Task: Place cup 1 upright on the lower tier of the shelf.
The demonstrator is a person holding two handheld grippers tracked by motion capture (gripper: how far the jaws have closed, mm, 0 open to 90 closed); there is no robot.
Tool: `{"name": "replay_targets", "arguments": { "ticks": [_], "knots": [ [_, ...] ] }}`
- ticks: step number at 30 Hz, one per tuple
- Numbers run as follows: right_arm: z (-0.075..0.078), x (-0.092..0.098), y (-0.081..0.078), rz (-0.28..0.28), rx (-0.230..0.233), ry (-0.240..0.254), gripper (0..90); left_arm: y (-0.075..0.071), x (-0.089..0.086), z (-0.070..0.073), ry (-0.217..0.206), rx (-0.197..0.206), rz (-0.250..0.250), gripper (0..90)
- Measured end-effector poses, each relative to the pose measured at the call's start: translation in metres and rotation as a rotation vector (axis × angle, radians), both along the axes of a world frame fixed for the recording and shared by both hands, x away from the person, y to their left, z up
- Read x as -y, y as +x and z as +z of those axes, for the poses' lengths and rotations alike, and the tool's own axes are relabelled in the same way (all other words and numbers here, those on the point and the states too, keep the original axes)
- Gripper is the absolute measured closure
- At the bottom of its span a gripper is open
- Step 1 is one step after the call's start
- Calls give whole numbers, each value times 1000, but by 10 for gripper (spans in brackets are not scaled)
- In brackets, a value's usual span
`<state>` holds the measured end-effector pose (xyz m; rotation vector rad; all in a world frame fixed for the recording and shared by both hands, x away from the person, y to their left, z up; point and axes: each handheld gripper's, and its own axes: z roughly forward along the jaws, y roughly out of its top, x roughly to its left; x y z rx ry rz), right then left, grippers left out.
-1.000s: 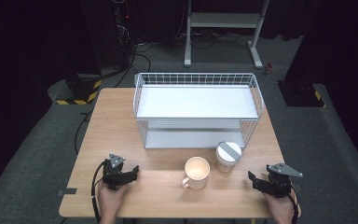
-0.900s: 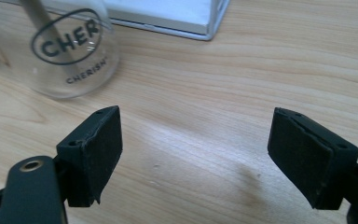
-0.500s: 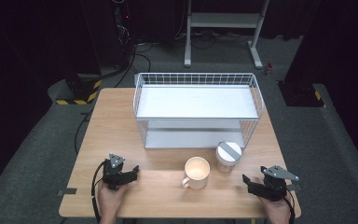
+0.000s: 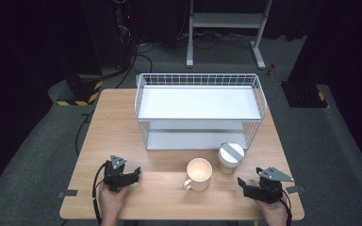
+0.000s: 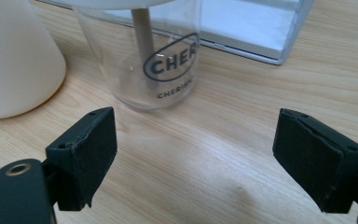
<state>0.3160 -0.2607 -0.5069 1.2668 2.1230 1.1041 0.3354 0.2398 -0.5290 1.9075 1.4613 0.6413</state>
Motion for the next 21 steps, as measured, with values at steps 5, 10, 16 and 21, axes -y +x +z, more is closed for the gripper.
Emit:
{"name": "replay_targets", "arguments": {
  "ticks": [5,10,16,21],
  "knots": [
    [1,-8,2,22,2,3,131,0,0,0,1,0,0,189],
    [4,-16,5,36,14,4,127,0,0,0,0,0,0,189],
    [4,-25,12,57,19,-3,119,0,0,0,-1,0,0,189],
    [6,-31,17,65,17,2,114,0,0,0,-1,0,0,188]
  ]
}}
